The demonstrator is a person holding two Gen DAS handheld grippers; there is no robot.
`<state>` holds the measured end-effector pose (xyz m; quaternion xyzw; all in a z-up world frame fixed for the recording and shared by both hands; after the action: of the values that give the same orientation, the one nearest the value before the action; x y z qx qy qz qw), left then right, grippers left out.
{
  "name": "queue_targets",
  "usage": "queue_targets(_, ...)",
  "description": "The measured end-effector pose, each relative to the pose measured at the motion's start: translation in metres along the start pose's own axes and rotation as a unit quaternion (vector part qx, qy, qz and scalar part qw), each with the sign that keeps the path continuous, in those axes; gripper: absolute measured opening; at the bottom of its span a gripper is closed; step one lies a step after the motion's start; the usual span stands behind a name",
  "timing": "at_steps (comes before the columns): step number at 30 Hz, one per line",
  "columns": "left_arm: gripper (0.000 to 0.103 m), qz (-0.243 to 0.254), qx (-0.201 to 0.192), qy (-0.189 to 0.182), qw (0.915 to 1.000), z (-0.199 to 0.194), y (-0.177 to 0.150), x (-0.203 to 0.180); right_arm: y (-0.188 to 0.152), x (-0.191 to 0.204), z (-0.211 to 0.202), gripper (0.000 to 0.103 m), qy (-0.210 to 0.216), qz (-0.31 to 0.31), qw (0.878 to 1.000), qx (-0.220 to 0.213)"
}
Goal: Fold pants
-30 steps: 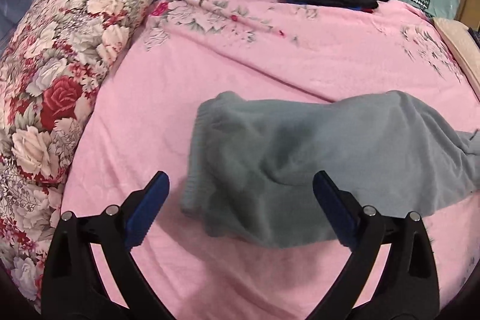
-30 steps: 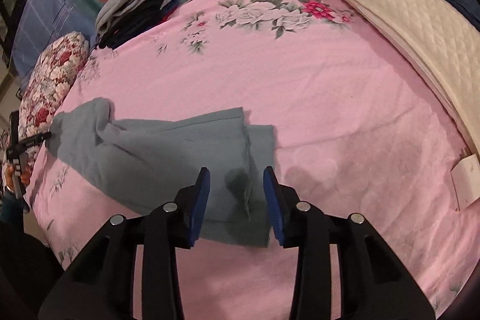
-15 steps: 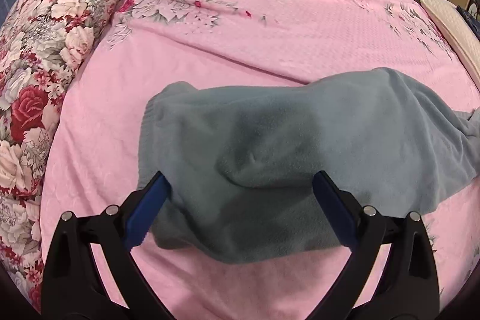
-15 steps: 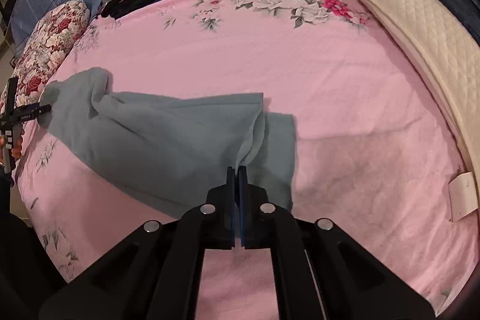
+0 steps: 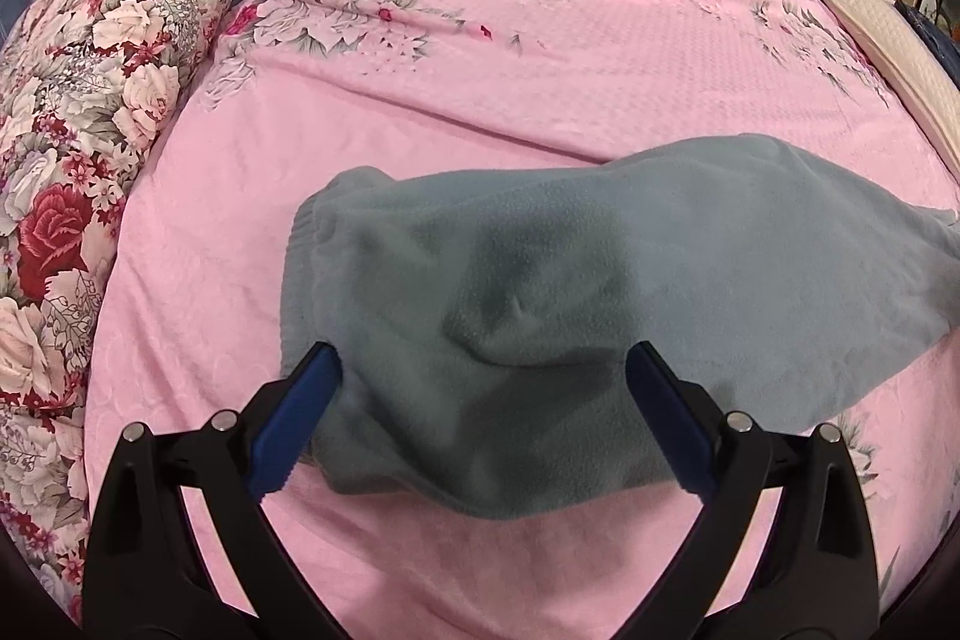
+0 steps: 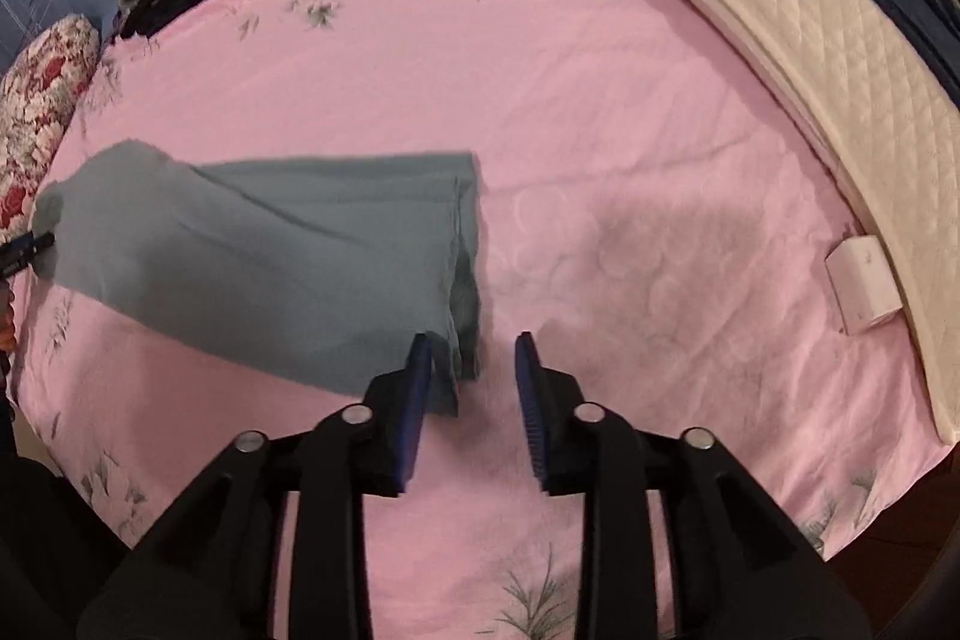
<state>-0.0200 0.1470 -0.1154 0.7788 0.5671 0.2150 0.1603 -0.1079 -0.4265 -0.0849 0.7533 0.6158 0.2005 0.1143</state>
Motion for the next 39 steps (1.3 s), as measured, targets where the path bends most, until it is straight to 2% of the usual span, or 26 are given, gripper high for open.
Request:
queue_targets(1, 0.098, -0.001, 0.003, 0.003, 1.0, 0.001, -0.001, 0.001, 0.01, 0.006, -0.008, 0.032, 0.014, -0.011, 0.999, -0.026)
queue_targets(3, 0.098, -0.007, 0.011, 0.005, 0.9999, 0.003, -0.003, 0.002, 0.026, 0.014, -0.013, 0.032, 0.01, -0.036, 0.998, -0.056)
queue_targets(6, 0.098, -0.007, 0.017, 0.011, 0.9998, 0.001, -0.005, 0.001, 0.037, 0.028, -0.001, 0.032, 0.011, -0.099, 0.993, -0.07)
queue_targets(10, 0.098, -0.008, 0.024, 0.017, 0.9995, 0.001, -0.002, -0.002, 0.035, 0.045, 0.03, 0.032, -0.007, -0.212, 0.977, -0.03)
queue_targets(12, 0.098, -0.013, 0.03, 0.019, 0.9993, 0.003, 0.0, -0.004, 0.035, 0.05, 0.04, 0.032, -0.001, -0.243, 0.97, -0.014)
queue_targets(17, 0.098, -0.022, 0.046, 0.031, 0.9982, 0.009, 0.0, -0.01, 0.043, 0.052, 0.053, 0.032, 0.043, -0.281, 0.958, 0.03)
queue_targets(22, 0.098, -0.029, 0.057, 0.042, 0.997, 0.012, 0.004, -0.014, 0.045, 0.05, 0.06, 0.031, 0.077, -0.29, 0.952, 0.068)
queue_targets(24, 0.098, -0.031, 0.063, 0.047, 0.9965, 0.013, 0.006, -0.015, 0.043, 0.055, 0.059, 0.013, 0.082, -0.309, 0.944, 0.081)
queue_targets(27, 0.098, -0.03, 0.065, 0.051, 0.9961, 0.012, 0.009, -0.017, 0.032, 0.07, 0.053, 0.007, 0.046, -0.372, 0.924, 0.079)
queue_targets(28, 0.098, -0.029, 0.064, 0.052, 0.9961, 0.012, 0.01, -0.018, 0.033, 0.072, 0.05, 0.006, 0.04, -0.379, 0.922, 0.075)
queue_targets(30, 0.098, -0.026, 0.064, 0.054, 0.9961, 0.011, 0.013, -0.019, 0.048, 0.07, 0.039, 0.006, 0.034, -0.373, 0.926, 0.049)
queue_targets(33, 0.098, -0.02, 0.065, 0.056, 0.9962, 0.012, 0.014, -0.022, 0.079, 0.054, 0.026, 0.006, 0.04, -0.323, 0.946, 0.017)
queue_targets(35, 0.098, -0.017, 0.064, 0.056, 0.9962, 0.012, 0.014, -0.022, 0.078, 0.043, 0.036, 0.006, 0.038, -0.3, 0.952, 0.038)
queue_targets(37, 0.098, -0.018, 0.065, 0.053, 0.9963, 0.012, 0.014, -0.021, 0.069, 0.038, 0.052, 0.007, 0.024, -0.296, 0.953, 0.054)
queue_targets(39, 0.098, -0.017, 0.062, 0.054, 0.9965, 0.01, 0.015, -0.019, 0.065, 0.033, 0.062, 0.012, 0.017, -0.273, 0.96, 0.065)
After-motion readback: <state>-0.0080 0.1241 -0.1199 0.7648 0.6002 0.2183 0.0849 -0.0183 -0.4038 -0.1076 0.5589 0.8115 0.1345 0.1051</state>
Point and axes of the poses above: each gripper's, at about its wrist camera, not at the fingertips, and z roughly the way its jaws point, x to its left, y to its top, the point moved 7 cm from there along z, roughly the way its jaws point, and after that the axes turned 10 degrees about z, right-handed, at the moved point
